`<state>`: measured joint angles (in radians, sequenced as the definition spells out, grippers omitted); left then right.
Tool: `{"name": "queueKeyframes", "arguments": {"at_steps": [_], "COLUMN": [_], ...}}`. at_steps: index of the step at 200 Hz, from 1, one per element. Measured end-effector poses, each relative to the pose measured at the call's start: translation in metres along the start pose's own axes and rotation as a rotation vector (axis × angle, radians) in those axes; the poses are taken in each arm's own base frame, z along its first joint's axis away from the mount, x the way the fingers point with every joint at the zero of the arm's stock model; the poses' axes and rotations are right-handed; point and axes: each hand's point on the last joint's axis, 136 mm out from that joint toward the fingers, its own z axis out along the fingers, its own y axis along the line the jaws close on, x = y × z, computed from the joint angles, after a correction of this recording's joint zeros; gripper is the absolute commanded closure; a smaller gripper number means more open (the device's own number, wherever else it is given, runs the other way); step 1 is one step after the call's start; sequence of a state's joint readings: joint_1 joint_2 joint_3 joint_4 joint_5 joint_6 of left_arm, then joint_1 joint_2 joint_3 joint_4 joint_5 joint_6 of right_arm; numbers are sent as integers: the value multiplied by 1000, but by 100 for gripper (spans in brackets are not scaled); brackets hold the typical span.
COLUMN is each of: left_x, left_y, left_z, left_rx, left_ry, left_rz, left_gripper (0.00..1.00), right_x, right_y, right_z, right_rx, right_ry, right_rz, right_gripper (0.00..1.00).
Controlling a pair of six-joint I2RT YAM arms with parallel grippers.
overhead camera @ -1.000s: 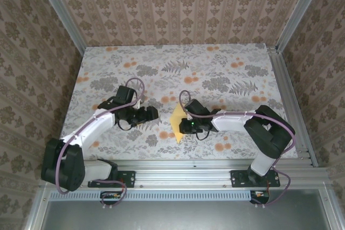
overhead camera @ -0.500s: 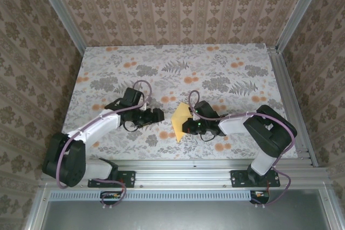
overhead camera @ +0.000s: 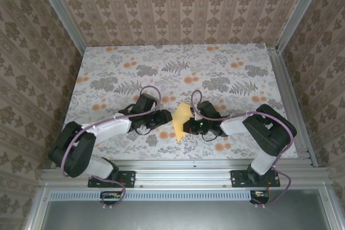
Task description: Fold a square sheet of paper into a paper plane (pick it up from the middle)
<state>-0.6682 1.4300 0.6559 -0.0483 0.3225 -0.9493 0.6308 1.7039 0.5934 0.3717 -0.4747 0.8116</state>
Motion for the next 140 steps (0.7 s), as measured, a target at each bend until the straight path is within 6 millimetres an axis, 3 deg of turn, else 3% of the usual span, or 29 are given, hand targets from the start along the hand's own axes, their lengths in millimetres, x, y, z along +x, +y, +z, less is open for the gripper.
{"name": "queueKeyframes", "arguments": {"at_steps": [65,140], "left_x": [7,4], "left_y": [-1,0], "left_z": [34,43], "left_rx": [-17,-21], "left_ry": [-13,-26], "left_rz": [-65,-80], "left_gripper": [57,64], "right_x": [0,0], "right_y": [0,0], "right_z": [0,0], "right_rx": [-8,-16], "right_ry": [-3,2], "right_rz": [-5,-3], "right_gripper": [100,100]}}
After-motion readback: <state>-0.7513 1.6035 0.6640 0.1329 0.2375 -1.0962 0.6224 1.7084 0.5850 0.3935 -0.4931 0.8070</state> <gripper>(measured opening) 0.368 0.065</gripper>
